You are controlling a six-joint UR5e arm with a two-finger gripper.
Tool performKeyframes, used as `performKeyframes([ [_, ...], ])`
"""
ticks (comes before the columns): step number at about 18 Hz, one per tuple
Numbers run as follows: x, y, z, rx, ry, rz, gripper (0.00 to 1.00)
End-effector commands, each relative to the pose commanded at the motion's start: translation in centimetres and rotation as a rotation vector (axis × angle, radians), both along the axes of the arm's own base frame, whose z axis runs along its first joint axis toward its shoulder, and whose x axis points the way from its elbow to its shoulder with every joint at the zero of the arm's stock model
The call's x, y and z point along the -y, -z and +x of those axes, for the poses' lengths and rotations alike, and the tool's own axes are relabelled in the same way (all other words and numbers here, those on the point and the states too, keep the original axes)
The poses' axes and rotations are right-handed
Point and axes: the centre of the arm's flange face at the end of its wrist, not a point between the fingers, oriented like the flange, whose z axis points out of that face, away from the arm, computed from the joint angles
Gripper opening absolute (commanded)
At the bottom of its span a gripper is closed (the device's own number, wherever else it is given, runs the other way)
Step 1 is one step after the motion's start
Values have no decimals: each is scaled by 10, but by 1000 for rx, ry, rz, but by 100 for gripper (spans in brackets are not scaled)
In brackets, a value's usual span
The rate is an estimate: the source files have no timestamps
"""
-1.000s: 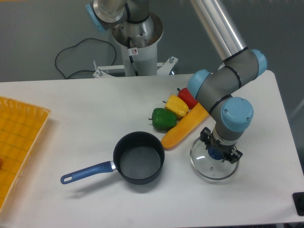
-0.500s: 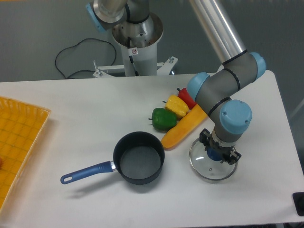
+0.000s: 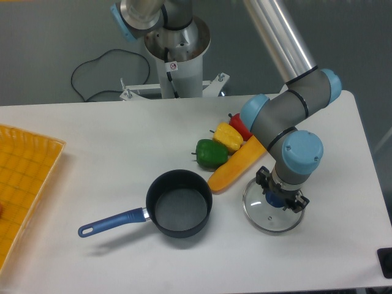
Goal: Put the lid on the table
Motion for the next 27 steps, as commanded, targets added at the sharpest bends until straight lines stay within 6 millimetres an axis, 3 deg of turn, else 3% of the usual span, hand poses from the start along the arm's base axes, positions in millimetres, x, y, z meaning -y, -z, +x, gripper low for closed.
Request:
performKeyframes([
  [21,-1,3,1,5,-2,-1,49],
  [24,-1,3,1,5,-2,-1,52],
  [27,-1,3,0,3,-3,0,64],
])
